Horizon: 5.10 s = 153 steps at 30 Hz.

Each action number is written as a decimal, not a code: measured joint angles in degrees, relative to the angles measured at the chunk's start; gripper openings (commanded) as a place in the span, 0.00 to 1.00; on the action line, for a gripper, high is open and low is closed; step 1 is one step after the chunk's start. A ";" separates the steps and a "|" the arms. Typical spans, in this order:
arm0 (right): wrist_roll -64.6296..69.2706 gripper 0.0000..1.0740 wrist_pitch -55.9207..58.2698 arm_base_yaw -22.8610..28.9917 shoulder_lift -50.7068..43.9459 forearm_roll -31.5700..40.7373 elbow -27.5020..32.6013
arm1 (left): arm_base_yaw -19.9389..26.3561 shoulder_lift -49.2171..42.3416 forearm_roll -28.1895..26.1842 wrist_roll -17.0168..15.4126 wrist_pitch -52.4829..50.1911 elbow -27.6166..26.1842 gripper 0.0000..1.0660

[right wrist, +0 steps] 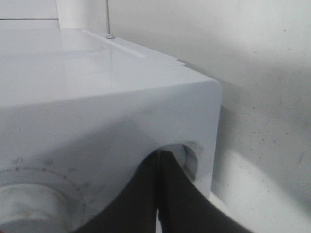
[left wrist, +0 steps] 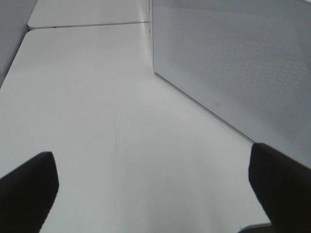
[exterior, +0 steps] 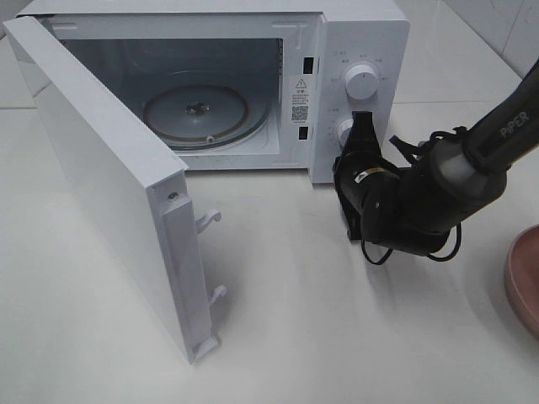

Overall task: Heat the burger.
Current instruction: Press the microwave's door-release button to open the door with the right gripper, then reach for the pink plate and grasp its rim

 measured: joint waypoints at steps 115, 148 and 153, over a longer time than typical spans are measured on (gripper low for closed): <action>-67.72 0.85 91.04 -23.09 -37.30 -43.95 11.80 | 0.00 0.00 0.06 -0.06 0.00 0.00 0.94; -63.94 0.56 81.13 -23.20 -24.18 -47.44 11.86 | 0.00 0.00 0.06 -0.06 0.00 0.00 0.94; -60.39 0.30 81.13 -23.26 -24.18 -50.71 11.86 | 0.00 0.00 0.06 -0.06 0.00 0.00 0.94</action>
